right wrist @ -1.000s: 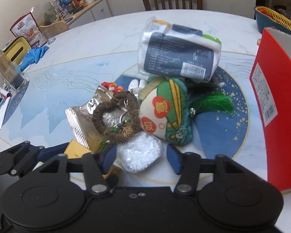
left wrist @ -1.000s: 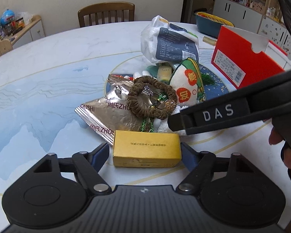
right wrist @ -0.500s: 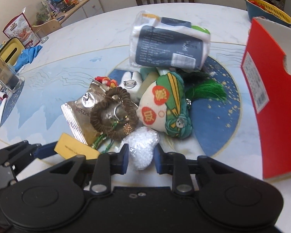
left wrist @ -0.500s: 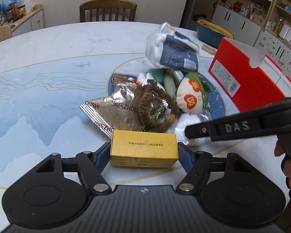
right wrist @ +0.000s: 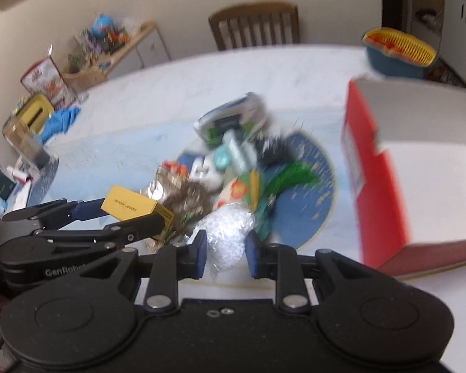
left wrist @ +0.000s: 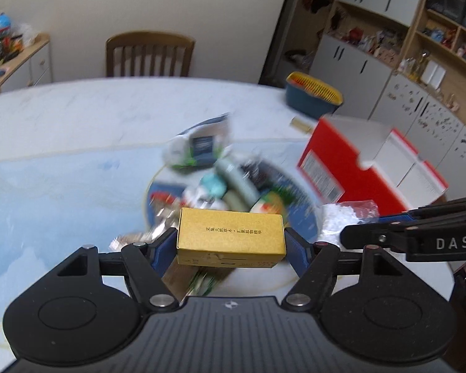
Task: Organize objects
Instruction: 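Carry the yellow box and white packet into the red shoebox and release both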
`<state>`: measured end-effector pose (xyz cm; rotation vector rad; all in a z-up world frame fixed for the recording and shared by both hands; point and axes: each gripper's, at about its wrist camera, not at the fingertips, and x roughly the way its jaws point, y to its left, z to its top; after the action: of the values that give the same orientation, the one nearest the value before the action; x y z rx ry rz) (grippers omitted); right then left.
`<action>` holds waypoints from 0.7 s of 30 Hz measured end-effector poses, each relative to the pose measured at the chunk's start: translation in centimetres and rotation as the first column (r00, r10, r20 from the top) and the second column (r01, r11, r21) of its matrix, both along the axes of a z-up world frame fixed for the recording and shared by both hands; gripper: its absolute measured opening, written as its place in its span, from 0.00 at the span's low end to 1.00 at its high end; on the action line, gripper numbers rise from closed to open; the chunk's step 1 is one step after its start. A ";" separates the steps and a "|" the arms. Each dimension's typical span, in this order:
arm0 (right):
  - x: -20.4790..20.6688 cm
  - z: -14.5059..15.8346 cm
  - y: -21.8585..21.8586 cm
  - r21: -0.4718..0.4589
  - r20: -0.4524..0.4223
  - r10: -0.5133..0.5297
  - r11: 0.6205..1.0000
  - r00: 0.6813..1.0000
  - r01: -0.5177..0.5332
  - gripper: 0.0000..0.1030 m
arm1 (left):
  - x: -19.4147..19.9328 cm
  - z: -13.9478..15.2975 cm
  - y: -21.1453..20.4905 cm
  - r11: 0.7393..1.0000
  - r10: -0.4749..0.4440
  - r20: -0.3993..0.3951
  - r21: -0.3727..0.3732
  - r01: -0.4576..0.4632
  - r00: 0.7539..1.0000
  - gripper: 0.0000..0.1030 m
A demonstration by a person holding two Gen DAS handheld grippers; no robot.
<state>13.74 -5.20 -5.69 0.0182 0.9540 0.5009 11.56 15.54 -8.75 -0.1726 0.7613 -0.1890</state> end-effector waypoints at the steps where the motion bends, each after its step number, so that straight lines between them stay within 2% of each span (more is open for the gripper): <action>1: 0.1 0.5 -0.7 0.002 0.013 -0.011 1.000 1.000 0.011 0.23 | 0.4 0.6 -0.4 1.000 -0.009 0.010 -0.001 0.009 1.000 0.71; 10: 1.5 3.6 -8.4 0.002 0.111 -0.106 0.994 0.988 0.107 0.23 | 3.7 4.3 -6.6 0.994 -0.108 0.072 0.005 0.108 0.992 0.71; 12: 2.1 3.8 -10.4 0.005 0.117 -0.113 0.994 0.987 0.113 0.23 | 4.4 5.0 -8.4 0.993 -0.117 0.079 -0.002 0.118 0.990 0.71; 16: 3.3 3.7 -14.0 0.007 0.125 -0.120 0.993 0.985 0.120 0.23 | 5.5 5.9 -12.8 0.989 -0.146 0.087 0.040 0.143 0.985 0.71; 21: 4.9 3.3 -17.9 0.002 0.127 -0.123 0.992 0.984 0.124 0.23 | 7.6 5.9 -18.0 0.987 -0.159 0.071 0.050 0.155 0.985 0.71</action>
<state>18.62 -23.06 -2.38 0.0399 0.8246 0.3803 19.17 -2.41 -2.86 -0.0625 0.7042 -0.3262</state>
